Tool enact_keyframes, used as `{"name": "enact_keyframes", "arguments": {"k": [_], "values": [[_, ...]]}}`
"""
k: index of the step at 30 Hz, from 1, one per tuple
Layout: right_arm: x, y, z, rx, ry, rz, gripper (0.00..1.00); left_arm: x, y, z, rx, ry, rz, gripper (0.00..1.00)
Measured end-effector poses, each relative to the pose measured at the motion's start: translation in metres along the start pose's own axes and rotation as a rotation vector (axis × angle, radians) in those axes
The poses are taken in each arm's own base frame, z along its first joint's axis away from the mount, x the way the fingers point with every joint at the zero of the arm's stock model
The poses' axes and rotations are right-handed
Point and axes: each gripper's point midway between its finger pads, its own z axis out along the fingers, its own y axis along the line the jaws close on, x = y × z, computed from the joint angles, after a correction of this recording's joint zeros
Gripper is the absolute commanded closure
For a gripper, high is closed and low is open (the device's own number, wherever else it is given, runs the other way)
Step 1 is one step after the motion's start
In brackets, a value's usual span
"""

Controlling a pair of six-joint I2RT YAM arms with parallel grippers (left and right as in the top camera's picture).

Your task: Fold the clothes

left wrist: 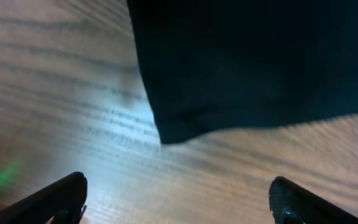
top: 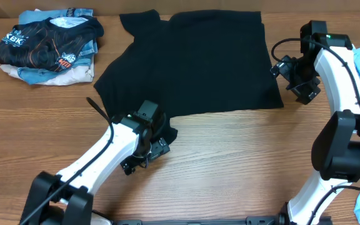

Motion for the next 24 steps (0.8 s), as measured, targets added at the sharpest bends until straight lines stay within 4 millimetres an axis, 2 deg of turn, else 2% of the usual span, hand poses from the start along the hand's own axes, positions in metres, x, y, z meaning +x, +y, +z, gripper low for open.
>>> {"name": "enact_keyframes", "arguments": {"k": [16, 24], "values": [[0.003, -0.002, 0.000, 0.010, 0.011, 0.001, 0.00, -0.013, -0.005, 0.019, -0.010, 0.014, -0.032, 0.05], [0.003, -0.003, 0.000, 0.012, 0.013, 0.001, 0.00, -0.025, 0.003, 0.021, -0.006, 0.020, -0.081, 0.12]]}}
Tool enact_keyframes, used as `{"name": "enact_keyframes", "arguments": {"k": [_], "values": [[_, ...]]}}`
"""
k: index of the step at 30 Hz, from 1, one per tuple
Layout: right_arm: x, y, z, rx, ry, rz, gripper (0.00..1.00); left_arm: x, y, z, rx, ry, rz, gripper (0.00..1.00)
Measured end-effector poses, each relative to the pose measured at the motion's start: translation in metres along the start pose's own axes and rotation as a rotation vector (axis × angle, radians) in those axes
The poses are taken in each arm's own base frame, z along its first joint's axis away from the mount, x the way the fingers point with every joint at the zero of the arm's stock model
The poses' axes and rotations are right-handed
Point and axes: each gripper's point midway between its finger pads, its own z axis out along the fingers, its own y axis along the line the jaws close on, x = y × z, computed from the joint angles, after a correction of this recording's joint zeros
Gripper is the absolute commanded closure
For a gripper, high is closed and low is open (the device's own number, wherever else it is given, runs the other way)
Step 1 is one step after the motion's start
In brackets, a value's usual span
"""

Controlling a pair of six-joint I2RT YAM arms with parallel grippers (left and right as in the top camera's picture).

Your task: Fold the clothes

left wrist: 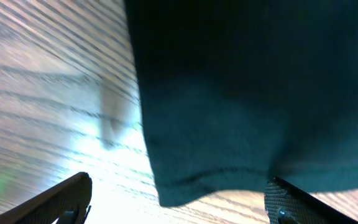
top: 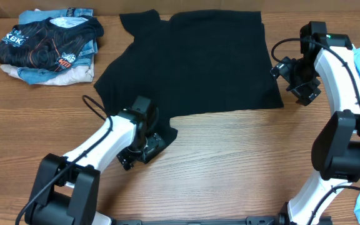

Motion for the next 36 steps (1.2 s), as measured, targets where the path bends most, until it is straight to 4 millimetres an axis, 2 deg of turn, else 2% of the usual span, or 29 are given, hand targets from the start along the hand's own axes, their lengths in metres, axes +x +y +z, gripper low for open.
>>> {"name": "enact_keyframes", "arguments": {"k": [7, 12, 16, 20, 22, 25, 27, 31, 36], "values": [[0.001, -0.001, 0.000, 0.002, 0.003, 0.000, 0.00, -0.012, 0.001, -0.001, 0.020, -0.010, -0.002, 0.13], [0.001, 0.000, 0.000, 0.002, 0.002, 0.000, 0.00, -0.012, 0.001, 0.003, 0.016, -0.006, 0.005, 0.19], [0.001, -0.001, 0.000, 0.002, 0.003, 0.000, 0.00, -0.010, 0.003, 0.013, -0.013, 0.021, 0.004, 0.19], [0.000, 0.000, 0.000, 0.001, 0.002, 0.000, 0.00, -0.010, 0.002, 0.014, -0.011, 0.030, 0.019, 0.20], [0.000, 0.000, 0.000, 0.002, 0.002, 0.000, 0.01, -0.010, 0.001, 0.014, -0.008, 0.035, 0.021, 0.28], [0.000, 0.000, 0.000, 0.001, 0.001, -0.001, 0.20, -0.009, -0.005, 0.015, 0.010, 0.052, 0.029, 0.54], [0.000, 0.000, 0.000, -0.001, -0.001, -0.001, 0.29, -0.009, -0.008, 0.016, 0.017, 0.062, 0.039, 0.64], [-0.002, 0.002, 0.001, -0.007, -0.007, 0.002, 0.32, -0.008, -0.008, 0.016, 0.018, 0.070, 0.047, 0.71], [-0.004, 0.003, 0.013, 0.000, 0.001, 0.003, 0.31, -0.007, -0.008, 0.016, 0.018, 0.072, 0.048, 0.71]]}}
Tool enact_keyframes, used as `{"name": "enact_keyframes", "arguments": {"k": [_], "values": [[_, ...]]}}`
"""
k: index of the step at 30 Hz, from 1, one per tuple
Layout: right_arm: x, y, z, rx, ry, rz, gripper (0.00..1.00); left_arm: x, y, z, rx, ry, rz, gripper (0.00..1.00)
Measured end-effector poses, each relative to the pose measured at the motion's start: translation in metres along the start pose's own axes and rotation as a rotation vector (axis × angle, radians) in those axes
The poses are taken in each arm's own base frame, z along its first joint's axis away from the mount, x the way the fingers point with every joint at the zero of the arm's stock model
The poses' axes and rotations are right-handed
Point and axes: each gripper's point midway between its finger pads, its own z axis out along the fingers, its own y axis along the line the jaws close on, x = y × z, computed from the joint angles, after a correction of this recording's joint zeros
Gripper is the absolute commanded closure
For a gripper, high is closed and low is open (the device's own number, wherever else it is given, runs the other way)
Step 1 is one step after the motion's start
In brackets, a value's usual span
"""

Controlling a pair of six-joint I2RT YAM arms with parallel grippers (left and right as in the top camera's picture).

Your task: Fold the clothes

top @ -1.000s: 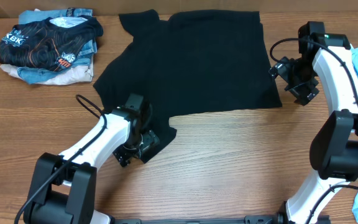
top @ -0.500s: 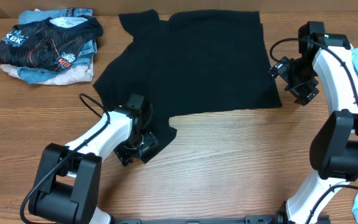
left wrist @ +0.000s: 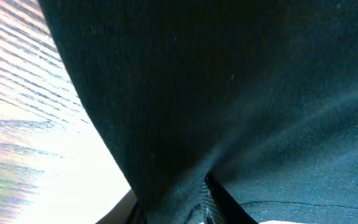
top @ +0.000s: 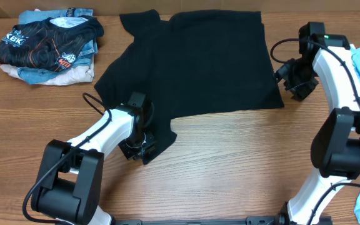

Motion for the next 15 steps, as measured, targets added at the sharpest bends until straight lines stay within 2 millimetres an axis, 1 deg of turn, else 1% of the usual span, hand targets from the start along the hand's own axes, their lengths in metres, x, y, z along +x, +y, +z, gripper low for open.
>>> {"name": "enact_keyframes", "arguments": {"k": [2, 5, 8, 11, 15], "values": [[0.001, 0.000, 0.009, 0.008, 0.014, 0.001, 0.28, 0.000, 0.000, 0.000, 0.000, 0.000, 0.000, 0.71], [0.003, 0.001, 0.026, 0.013, 0.038, 0.007, 0.28, 0.000, 0.000, 0.000, 0.000, 0.000, 0.001, 0.70], [0.009, -0.005, 0.039, 0.039, 0.070, 0.048, 0.27, 0.000, 0.000, 0.000, -0.001, 0.001, 0.004, 0.70], [0.013, -0.008, 0.044, 0.053, 0.083, 0.095, 0.27, 0.000, 0.001, 0.000, -0.002, 0.001, 0.006, 0.70], [0.011, -0.005, 0.048, 0.038, 0.070, 0.131, 0.27, 0.001, 0.001, 0.000, -0.004, 0.003, 0.011, 0.70]]}}
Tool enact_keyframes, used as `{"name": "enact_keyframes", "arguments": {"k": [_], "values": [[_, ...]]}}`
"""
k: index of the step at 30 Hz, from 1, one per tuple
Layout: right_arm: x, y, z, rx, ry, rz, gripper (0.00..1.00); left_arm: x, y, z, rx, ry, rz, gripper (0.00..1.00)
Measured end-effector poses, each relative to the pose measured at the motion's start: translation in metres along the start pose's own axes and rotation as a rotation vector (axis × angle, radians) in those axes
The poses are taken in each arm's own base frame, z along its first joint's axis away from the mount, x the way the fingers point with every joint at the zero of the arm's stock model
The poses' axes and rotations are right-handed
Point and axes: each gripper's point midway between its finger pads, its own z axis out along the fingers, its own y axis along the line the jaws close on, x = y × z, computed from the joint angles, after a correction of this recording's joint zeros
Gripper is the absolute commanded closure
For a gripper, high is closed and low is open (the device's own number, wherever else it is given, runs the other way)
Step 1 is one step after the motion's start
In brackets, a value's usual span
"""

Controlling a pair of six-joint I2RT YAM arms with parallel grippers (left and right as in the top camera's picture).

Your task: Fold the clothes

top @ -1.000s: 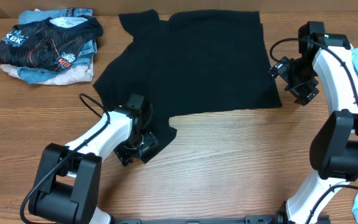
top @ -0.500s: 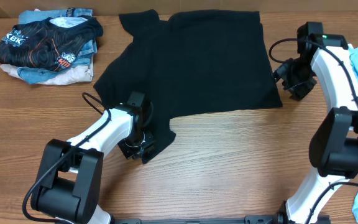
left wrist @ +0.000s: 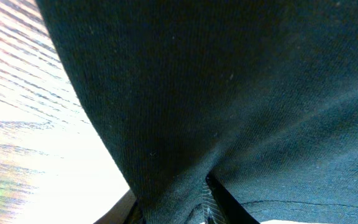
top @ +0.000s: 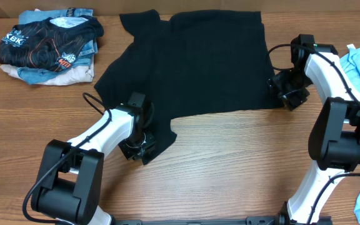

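A black T-shirt [top: 199, 62] lies spread flat across the back half of the wooden table [top: 242, 162]. My left gripper [top: 144, 147] is at its near left hem corner, shut on the cloth. In the left wrist view the dark fabric [left wrist: 229, 93] fills the frame and bunches between the fingers [left wrist: 213, 202], so the left gripper [left wrist: 173, 211] is mostly covered. My right gripper [top: 284, 94] sits at the shirt's near right hem corner, touching or just over its edge. Its jaws are too small and dark to read.
A stack of folded clothes [top: 49, 44], topped by a black printed shirt, lies at the back left. A light blue garment lies at the right edge, and more blue cloth shows at the bottom right corner.
My right gripper has moved left and toward the front, from beside the shirt's right edge to its near right corner. The left gripper stays shut on the left corner.
My left gripper first stood open on the table just in front of the shirt's near left corner. Then the corner lay between its open fingers. After that it was shut on the cloth and remains so, while the right gripper has come to the right corner.
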Motion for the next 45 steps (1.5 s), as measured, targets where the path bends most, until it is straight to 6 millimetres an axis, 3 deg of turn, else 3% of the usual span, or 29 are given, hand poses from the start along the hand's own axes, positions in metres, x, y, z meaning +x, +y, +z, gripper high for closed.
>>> {"name": "enact_keyframes", "arguments": {"k": [17, 26, 29, 32, 34, 39, 45], "values": [[0.000, -0.001, 0.018, -0.012, -0.011, 0.047, 0.28, 0.001, 0.001, 0.000, -0.004, 0.003, 0.017, 0.71], [0.002, -0.007, 0.033, -0.006, -0.015, 0.054, 0.36, 0.001, 0.001, 0.000, -0.005, 0.003, 0.017, 0.74], [0.002, -0.007, 0.033, -0.007, -0.017, 0.054, 0.43, 0.001, 0.002, 0.000, -0.007, 0.006, 0.019, 0.79], [0.001, -0.006, 0.033, -0.008, -0.018, 0.051, 0.57, 0.002, 0.002, 0.000, -0.008, 0.011, 0.026, 0.94], [0.001, -0.007, 0.033, -0.007, -0.020, 0.050, 0.72, 0.003, 0.003, 0.000, -0.010, 0.017, 0.031, 0.96], [0.002, -0.008, 0.034, 0.001, -0.017, 0.053, 0.94, 0.004, 0.003, 0.000, -0.013, 0.021, 0.033, 0.96], [0.010, -0.019, 0.033, 0.045, 0.014, 0.077, 0.96, 0.014, 0.017, 0.002, -0.072, 0.063, 0.023, 0.96]]}}
